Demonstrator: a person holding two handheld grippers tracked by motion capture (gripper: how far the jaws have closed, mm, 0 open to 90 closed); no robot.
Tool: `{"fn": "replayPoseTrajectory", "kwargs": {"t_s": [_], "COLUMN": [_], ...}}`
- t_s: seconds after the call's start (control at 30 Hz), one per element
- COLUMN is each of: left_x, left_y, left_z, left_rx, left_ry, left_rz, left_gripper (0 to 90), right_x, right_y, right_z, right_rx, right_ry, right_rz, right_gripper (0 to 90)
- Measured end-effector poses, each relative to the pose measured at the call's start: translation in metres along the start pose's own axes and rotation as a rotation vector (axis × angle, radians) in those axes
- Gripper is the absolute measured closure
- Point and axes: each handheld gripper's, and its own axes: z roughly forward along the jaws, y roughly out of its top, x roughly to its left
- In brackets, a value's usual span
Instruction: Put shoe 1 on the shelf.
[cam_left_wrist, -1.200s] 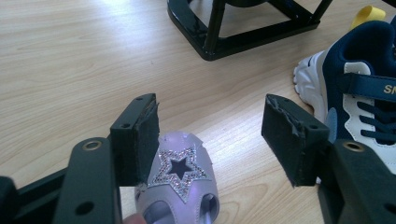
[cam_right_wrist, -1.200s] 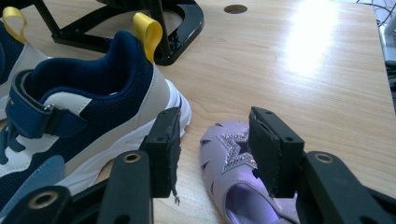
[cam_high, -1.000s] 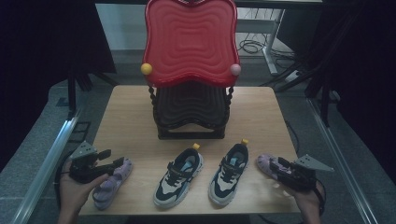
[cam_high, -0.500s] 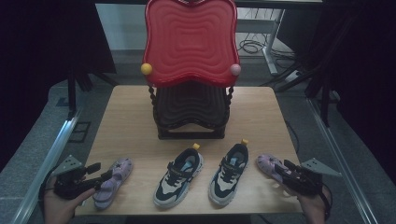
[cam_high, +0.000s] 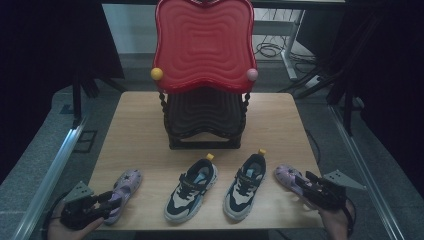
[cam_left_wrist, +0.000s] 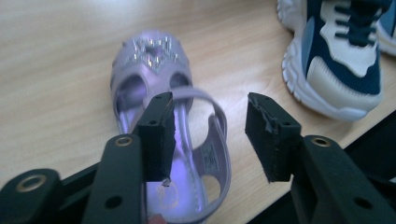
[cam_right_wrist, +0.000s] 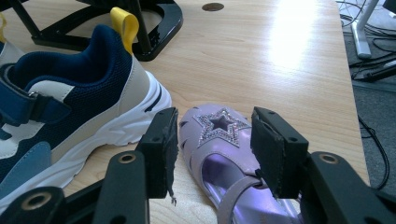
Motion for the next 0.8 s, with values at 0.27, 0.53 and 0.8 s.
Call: {"fn": "replayPoseTrajectory", "kwargs": {"t_s": [0.27,0.53,0.8], "left_x": [-0.002,-0.001,0.001], "left_y": [-0.004,-0.006,-0.005], "left_z": [0.016,0.023,0.024], "left_rx": [0.075,0.099,0.106], "left_ry": [-0.003,-0.024,-0.046], "left_rz": [0.001,0.003,-0.002], "left_gripper": [59.1,74.6,82.0], "right_x": [0.0,-0.003,-0.019], "right_y": [-0.001,-0.002,-0.001], "right_z": [0.002,0.001,-0.022], "right_rx": [0.006,0.009,-0.018], "right_ry": [-0.006,-0.011,-0.006], "right_rz": [0.01,0.018,0.025], "right_gripper": [52.2,52.2,52.6]}}
